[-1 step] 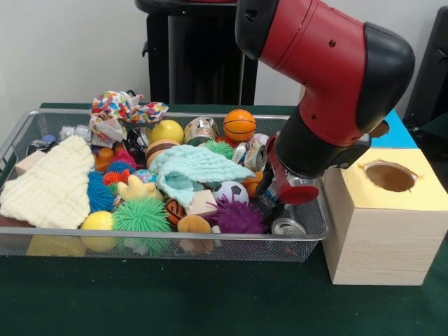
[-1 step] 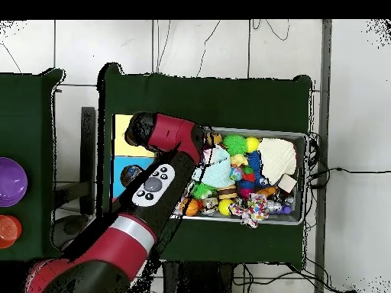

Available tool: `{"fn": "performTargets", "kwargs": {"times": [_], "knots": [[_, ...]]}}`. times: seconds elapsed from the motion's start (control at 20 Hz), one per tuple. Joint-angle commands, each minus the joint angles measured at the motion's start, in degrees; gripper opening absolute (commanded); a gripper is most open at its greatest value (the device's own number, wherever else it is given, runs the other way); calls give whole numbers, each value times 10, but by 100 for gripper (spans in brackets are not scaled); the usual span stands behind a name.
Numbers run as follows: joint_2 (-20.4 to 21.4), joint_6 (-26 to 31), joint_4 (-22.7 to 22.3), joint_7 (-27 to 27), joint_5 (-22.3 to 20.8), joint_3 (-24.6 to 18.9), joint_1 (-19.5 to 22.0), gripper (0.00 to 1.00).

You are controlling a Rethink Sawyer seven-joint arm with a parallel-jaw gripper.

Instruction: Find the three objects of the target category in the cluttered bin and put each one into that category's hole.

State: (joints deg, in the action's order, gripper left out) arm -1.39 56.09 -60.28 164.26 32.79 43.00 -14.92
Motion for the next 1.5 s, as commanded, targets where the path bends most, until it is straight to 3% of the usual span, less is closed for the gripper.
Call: {"fn": "performTargets", "kwargs": {"times": [0.05,0.2,0.5,0.7,1.2,1.4,1.5], "knots": [[18,86,-22,96,7,-71,22,100],[7,55,-50,98,17,-90,18,100],[17,59,-81,115,26,-98,-1,100],[51,11,-143,92,30,-108,-19,100],[136,40,-233,82,24,-93,-58,100],[159,-82,-292,50,57,-129,-56,100],[177,-174,-336,19,77,-162,-46,100]]}}
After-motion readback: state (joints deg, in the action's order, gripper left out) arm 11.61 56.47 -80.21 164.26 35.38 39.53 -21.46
